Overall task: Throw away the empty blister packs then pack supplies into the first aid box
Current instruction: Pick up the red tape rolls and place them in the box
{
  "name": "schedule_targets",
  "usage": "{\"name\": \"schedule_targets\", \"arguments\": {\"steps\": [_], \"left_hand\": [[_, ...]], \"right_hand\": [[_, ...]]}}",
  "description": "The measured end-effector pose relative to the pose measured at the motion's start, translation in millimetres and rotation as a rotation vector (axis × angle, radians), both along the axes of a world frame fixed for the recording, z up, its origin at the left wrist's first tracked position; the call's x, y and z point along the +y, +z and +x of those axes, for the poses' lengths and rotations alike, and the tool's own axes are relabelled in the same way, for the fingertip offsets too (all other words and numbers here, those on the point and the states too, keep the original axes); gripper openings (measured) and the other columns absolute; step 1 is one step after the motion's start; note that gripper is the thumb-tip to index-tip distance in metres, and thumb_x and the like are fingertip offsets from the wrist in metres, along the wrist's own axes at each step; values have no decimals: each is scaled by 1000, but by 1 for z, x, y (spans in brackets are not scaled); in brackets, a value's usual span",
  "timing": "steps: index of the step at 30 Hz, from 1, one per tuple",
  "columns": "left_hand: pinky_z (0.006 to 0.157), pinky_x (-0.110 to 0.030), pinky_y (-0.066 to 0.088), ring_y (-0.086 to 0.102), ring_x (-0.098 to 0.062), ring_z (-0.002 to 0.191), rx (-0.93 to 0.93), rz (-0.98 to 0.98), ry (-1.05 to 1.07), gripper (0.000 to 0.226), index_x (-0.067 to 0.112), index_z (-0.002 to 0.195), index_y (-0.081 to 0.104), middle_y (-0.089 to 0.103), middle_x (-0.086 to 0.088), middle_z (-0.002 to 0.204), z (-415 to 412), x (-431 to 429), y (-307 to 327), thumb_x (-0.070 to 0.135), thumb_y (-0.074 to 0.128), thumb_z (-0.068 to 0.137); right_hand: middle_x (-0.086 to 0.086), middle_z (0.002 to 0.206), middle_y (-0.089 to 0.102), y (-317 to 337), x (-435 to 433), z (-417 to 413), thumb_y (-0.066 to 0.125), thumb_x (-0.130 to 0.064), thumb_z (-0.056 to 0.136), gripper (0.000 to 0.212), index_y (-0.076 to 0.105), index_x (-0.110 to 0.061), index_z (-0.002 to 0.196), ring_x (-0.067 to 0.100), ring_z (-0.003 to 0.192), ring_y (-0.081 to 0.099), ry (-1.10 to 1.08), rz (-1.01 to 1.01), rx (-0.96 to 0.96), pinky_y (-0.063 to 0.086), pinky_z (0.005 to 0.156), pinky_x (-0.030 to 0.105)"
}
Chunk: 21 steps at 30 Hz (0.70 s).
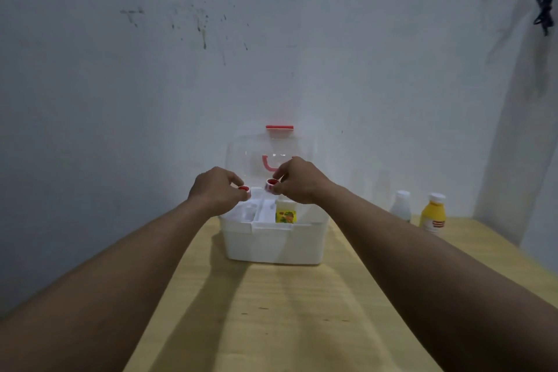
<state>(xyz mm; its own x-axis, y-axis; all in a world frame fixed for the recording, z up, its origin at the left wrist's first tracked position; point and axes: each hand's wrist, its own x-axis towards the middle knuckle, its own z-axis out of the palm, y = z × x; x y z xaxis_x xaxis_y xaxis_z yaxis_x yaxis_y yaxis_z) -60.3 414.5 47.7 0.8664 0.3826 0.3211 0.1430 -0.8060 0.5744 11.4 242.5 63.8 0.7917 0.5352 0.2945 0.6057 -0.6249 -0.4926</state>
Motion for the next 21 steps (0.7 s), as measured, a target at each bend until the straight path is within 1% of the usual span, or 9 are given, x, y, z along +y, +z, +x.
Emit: {"name": "schedule_targets", "arguments": {"steps": [2,4,5,6,8,11,15,18,21], "left_hand": [[75,-29,47,58,-20,97,40,10,1,36,17,111,74,67,-6,123,5,3,-3,34,78,80],[72,-28,48,56,-17,91,78,23,-5,34,16,109,75,69,-4,119,8,5,-6,34,77,80],[71,-28,48,57,-17,89,88,32,-5,33,16,108,75,70,-4,116,10,7,-7,33,77,80],[69,-27,47,58,-17,89,93,38,-8,32,16,107,76,71,-4,114,11,8,-8,32,77,80],[67,-27,47,60,-18,89,103,37,-19,31,14,107,76,71,-4,112,13,10,-9,30,77,80],[70,-28,48,60,-20,91,101,30,-21,30,15,105,77,72,-4,112,14,11,-9,27,76,78],[73,-29,50,59,-20,87,75,31,-11,29,15,103,77,72,-6,112,13,12,-10,28,78,78],[71,-28,48,59,-20,87,68,33,-23,30,13,106,77,72,-8,113,12,12,-11,29,77,80],[71,-28,48,61,-21,88,66,32,-25,31,13,105,77,73,-7,112,10,14,-10,30,77,79]], "right_hand": [[8,106,73,-2,8,4,73,-31,88,36,72,-6,114,17,85,62,2,-6,13,41,60,20],[8,104,74,-4,17,8,73,-31,88,35,73,-6,112,18,88,64,6,-14,22,49,78,27],[8,103,74,-5,21,10,74,-32,87,34,74,-7,111,18,91,65,7,-20,25,49,89,32],[8,103,75,-6,25,12,73,-32,87,34,74,-7,110,18,93,66,9,-25,25,47,93,33],[7,105,75,-7,30,13,73,-32,88,35,74,-6,111,19,95,66,16,-46,23,41,90,27],[8,104,74,-8,38,14,73,-31,88,36,74,-4,113,21,90,67,23,-73,15,49,82,30],[8,100,75,-13,44,14,74,-35,86,36,76,-6,109,23,87,68,10,-116,-16,55,88,40],[9,99,75,-16,47,13,73,-30,87,33,75,-4,109,20,80,69,11,-123,-15,56,79,33],[11,108,74,-17,50,11,77,-30,84,43,70,-4,117,23,89,70,11,-142,-33,56,86,36]]}}
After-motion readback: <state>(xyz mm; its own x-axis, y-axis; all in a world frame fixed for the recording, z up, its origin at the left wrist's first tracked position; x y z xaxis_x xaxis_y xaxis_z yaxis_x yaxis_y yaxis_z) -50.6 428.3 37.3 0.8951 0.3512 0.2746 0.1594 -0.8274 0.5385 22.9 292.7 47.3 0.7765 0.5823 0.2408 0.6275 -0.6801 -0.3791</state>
